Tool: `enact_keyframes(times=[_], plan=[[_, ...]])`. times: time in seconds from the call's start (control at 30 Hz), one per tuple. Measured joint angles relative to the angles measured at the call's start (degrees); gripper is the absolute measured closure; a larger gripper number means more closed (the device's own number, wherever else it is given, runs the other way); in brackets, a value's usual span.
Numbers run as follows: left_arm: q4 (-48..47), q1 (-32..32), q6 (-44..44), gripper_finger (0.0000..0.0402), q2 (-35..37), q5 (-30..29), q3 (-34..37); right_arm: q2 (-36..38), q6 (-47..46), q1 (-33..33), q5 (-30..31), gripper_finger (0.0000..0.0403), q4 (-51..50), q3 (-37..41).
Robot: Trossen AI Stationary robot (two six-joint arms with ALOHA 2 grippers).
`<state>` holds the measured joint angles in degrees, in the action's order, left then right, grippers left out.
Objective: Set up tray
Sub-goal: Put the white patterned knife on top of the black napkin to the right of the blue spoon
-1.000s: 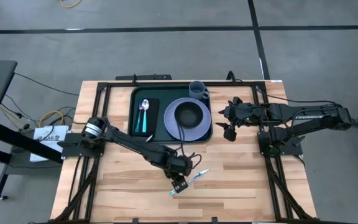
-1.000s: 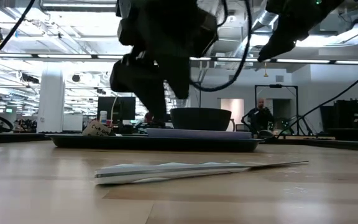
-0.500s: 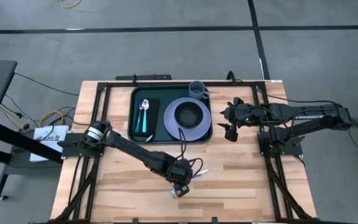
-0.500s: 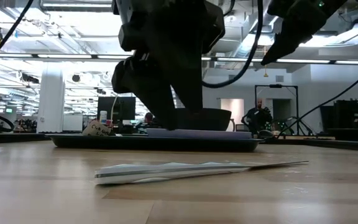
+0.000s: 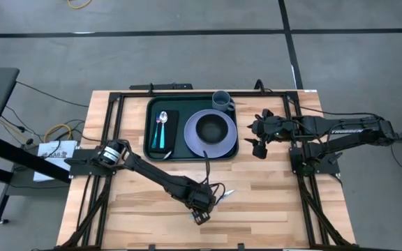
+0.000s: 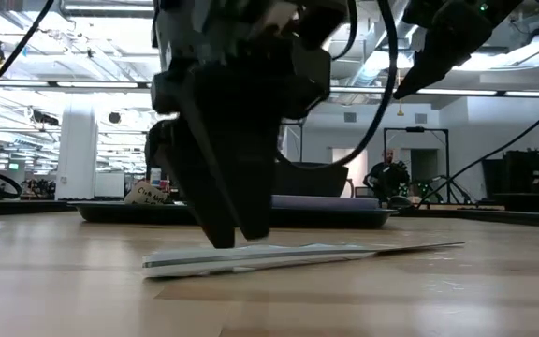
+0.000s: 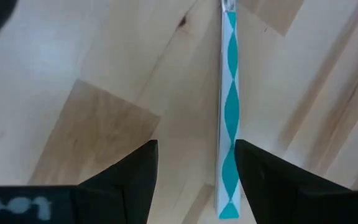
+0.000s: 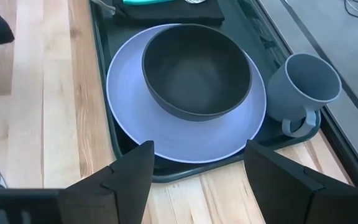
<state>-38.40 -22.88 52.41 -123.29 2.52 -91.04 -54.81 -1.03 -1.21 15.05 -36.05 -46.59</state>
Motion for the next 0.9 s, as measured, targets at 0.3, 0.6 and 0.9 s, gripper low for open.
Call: enact_keyframes(times=[0.3, 0.6, 0.9], plan=[[3.9, -2.4, 1.1, 0.0200, -0.7, -1.7, 0.2, 0.0, -1.5, 0.0, 0.0, 0.0163, -0.5, 0.0], [3.5, -4.1, 1.9, 0.0200, -2.3, -3.4, 0.0, 0.0, -2.0, 0.0, 0.0, 0.0163, -0.4, 0.0], [1.8, -4.5, 2.0, 0.0200, -3.0, -7.3, -0.7, 0.0, -1.9, 0.0, 0.0, 0.0163, -0.4, 0.0]])
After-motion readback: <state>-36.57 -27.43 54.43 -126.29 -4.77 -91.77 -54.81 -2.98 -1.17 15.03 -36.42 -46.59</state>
